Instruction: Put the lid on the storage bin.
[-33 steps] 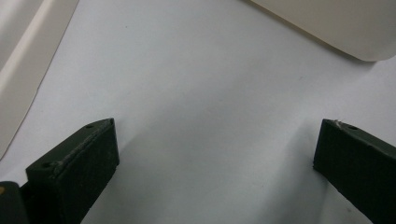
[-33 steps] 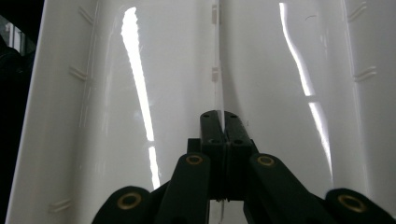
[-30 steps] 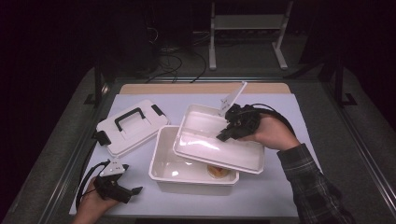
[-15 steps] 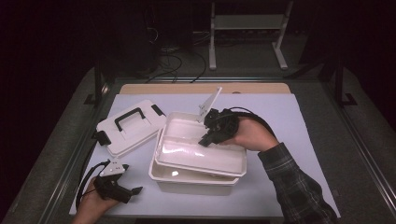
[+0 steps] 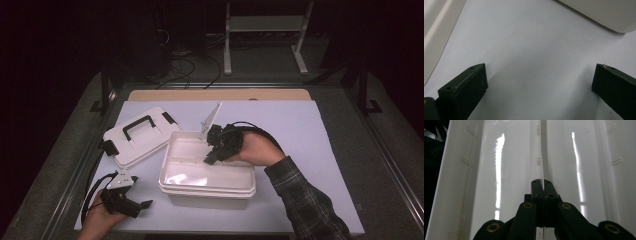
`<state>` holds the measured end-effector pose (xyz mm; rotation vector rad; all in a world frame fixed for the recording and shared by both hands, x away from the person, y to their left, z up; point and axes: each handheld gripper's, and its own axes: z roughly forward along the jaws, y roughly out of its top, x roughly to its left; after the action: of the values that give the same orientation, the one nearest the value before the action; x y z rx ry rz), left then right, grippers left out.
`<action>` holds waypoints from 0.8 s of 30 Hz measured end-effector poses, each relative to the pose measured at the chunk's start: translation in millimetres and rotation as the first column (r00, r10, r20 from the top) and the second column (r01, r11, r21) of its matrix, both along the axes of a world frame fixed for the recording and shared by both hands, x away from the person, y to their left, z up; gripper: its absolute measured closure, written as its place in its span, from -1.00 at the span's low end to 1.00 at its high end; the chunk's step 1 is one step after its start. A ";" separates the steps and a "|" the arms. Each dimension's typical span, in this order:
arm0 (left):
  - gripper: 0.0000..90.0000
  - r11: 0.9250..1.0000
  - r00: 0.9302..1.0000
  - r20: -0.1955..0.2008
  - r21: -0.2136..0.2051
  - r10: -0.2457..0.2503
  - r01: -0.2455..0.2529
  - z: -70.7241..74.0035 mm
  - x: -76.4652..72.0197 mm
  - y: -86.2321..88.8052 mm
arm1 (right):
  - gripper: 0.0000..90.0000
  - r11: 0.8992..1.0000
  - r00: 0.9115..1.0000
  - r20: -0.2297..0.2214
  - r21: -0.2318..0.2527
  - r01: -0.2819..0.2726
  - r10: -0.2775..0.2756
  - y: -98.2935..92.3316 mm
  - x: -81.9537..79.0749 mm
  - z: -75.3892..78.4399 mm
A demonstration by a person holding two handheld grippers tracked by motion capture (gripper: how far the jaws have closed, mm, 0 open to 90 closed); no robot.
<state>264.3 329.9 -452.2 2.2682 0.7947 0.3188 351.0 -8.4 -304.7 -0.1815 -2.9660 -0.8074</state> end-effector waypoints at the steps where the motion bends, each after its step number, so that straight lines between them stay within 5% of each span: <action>1: -1.00 1.000 1.000 0.000 -0.001 0.001 -0.001 0.0 -0.1 0.0 | 0.98 1.000 1.000 0.002 -0.003 -0.004 0.004 0.3 0.1 -0.7; 16: -1.00 1.000 1.000 0.000 0.001 0.000 0.000 0.0 0.0 0.0 | 0.96 1.000 1.000 0.014 -0.008 0.000 0.000 0.9 -0.9 -11.7; 24: -1.00 1.000 1.000 0.000 0.000 0.000 0.000 0.0 -0.1 0.0 | 0.39 0.997 0.997 0.064 0.066 0.040 -0.045 -14.2 -1.4 1.6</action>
<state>264.2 330.0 -452.2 2.2681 0.7949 0.3192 349.6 -22.5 -303.2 -0.2198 -3.0011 -0.9307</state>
